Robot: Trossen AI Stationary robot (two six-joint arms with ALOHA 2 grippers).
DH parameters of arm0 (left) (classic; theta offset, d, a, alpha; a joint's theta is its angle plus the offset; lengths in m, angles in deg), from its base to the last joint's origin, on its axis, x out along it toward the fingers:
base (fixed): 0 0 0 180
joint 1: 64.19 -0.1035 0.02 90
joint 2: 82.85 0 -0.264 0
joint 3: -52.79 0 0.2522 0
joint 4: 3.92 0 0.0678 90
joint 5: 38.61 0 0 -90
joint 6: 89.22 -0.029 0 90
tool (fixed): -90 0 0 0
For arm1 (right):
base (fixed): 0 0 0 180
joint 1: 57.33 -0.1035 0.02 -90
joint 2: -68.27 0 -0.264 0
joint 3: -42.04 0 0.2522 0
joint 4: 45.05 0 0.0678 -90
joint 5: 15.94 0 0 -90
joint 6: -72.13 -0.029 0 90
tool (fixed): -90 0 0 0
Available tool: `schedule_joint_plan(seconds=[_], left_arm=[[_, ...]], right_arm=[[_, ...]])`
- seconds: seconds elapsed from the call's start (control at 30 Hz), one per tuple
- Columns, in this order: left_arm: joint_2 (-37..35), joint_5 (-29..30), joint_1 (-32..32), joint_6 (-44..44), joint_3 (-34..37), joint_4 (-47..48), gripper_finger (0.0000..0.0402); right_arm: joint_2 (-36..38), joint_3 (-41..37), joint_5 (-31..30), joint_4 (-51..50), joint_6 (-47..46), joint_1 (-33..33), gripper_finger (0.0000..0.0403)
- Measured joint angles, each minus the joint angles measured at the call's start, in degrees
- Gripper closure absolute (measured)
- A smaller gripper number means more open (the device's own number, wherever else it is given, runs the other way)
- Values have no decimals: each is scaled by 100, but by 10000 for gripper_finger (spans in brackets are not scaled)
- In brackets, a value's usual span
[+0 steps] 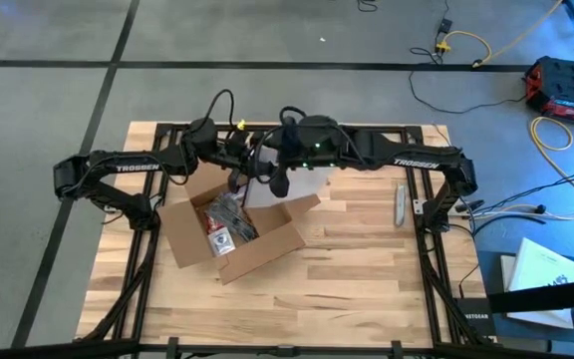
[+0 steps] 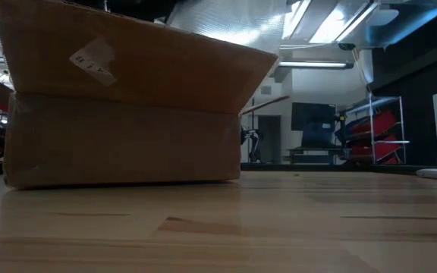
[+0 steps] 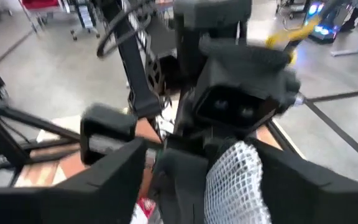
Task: Unpack boxes
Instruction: Close the transparent zip bag
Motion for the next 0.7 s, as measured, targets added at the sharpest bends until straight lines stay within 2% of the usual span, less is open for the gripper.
schedule_joint_plan(seconds=[0.27, 0.4, 0.43, 0.7], left_arm=[[0, 13, -2, -28, 0, -4, 401], [0, 13, 0, -39, 0, -7, 401], [0, 13, 0, -39, 0, -7, 401], [0, -2, -57, -683, -4, 523, 401]], right_arm=[[-42, 0, -55, -22, 12, 89, 290], [-42, 0, -75, -118, 96, 122, 378], [-32, 0, -107, -130, 149, 120, 390], [509, -2, -376, -642, 440, 109, 402]])
